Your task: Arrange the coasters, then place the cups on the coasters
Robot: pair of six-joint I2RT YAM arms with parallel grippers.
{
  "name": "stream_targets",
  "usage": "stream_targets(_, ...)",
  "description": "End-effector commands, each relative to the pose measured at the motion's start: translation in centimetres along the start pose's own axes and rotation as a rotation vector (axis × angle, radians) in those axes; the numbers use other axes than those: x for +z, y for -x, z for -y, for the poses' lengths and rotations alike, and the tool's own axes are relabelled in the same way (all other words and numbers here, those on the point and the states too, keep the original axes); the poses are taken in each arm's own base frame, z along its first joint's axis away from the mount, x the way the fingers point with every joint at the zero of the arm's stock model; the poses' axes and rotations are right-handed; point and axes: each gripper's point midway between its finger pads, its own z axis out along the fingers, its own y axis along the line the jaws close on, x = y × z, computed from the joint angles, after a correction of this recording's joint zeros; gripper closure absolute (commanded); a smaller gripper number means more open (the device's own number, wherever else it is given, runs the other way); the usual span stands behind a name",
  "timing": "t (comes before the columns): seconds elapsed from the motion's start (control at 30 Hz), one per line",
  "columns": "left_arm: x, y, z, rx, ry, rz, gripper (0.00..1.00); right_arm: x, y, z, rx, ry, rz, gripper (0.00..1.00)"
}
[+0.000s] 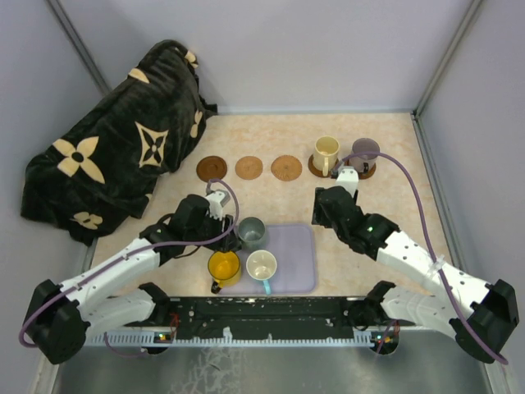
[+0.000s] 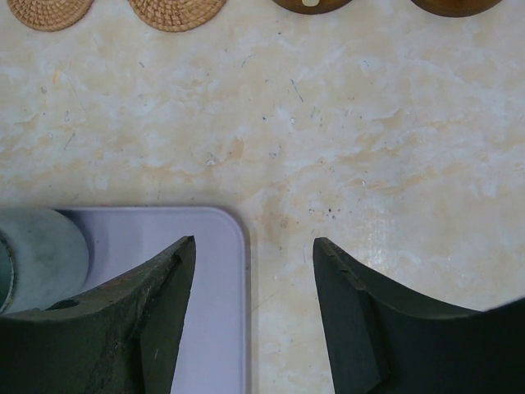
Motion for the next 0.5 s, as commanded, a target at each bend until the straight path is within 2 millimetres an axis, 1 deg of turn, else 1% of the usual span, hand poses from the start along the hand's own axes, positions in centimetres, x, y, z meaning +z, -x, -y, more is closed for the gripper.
stream_targets(0.0, 0.6, -0.8, 0.4, -0.005, -0.034, -0.027, 0.41, -0.5, 1.3, -0.1, 0.029, 0.003, 0.046, 0.4)
stream_targets(0.23, 1.4, -1.3, 0.4, -0.01, -0.03, -0.056, 0.49, -0.3, 1.2, -0.2, 0.03, 0.002, 0.043, 0.4)
stream_targets(0.47, 2.3, -1.4, 0.2, 0.002, -0.015, -0.079, 0.51, -0.3, 1.1, -0.1, 0.029, -0.003, 0.045, 0.39)
